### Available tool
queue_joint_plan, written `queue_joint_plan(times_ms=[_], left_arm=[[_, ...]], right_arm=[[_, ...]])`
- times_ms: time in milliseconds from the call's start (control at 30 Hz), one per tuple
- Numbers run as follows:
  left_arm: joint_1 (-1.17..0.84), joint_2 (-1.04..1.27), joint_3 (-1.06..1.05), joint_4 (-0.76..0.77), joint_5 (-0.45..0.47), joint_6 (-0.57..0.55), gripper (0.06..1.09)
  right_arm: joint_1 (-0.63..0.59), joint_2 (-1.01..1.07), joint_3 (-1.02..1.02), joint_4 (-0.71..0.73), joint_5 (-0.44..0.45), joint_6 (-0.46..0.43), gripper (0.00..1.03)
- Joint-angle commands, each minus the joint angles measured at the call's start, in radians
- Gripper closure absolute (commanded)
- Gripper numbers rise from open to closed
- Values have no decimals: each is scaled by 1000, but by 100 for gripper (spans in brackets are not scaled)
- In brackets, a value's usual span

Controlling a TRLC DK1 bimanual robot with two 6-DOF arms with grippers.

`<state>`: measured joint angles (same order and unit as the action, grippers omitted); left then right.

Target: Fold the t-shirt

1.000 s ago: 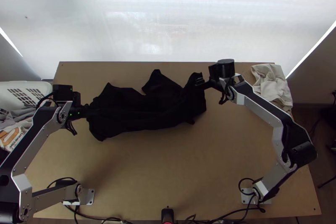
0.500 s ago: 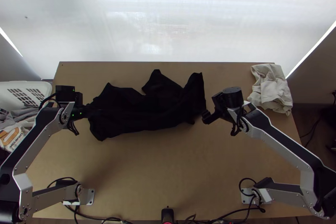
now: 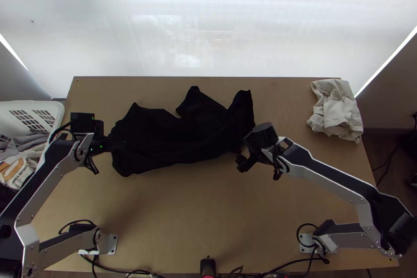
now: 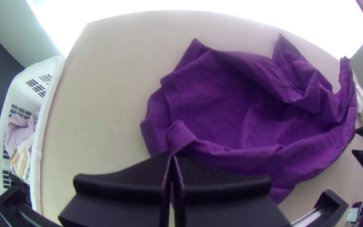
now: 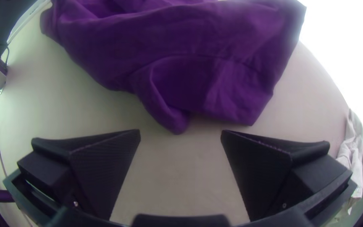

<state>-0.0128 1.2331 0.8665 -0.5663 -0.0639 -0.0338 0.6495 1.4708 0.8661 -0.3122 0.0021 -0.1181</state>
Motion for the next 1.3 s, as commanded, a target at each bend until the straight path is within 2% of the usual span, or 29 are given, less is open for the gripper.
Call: queue_joint_plan(times_ms=[0,100,233,300,367,467,700,967,1267], left_arm=[[1,-46,-40,-10,-5,0,105],[2,-69,-52,-18,-7,8,105],[5,-80,-57,-24,-7,14,105],[5,-78,-55,-24,-7,17,105],[5,-76,-54,-23,-7,17,105],[5,-76,-52,-23,-7,15,105],[13,-92,-40,-24,-7,20,105],[-1,-109,37,-47,-7,26,105],[-36,-109,71,-46,-5,31,105]], right_arm=[[18,112,13,74,-8,23,16],[9,155,25,101,-10,23,16],[-2,204,71,104,-21,20,35],[-4,221,88,102,-28,15,51],[-7,226,100,102,-36,6,73],[-10,221,99,94,-42,-34,100],[-93,100,73,45,-45,-66,100],[-225,-113,105,-120,-68,-120,100],[-215,-333,142,-384,-70,-147,100]])
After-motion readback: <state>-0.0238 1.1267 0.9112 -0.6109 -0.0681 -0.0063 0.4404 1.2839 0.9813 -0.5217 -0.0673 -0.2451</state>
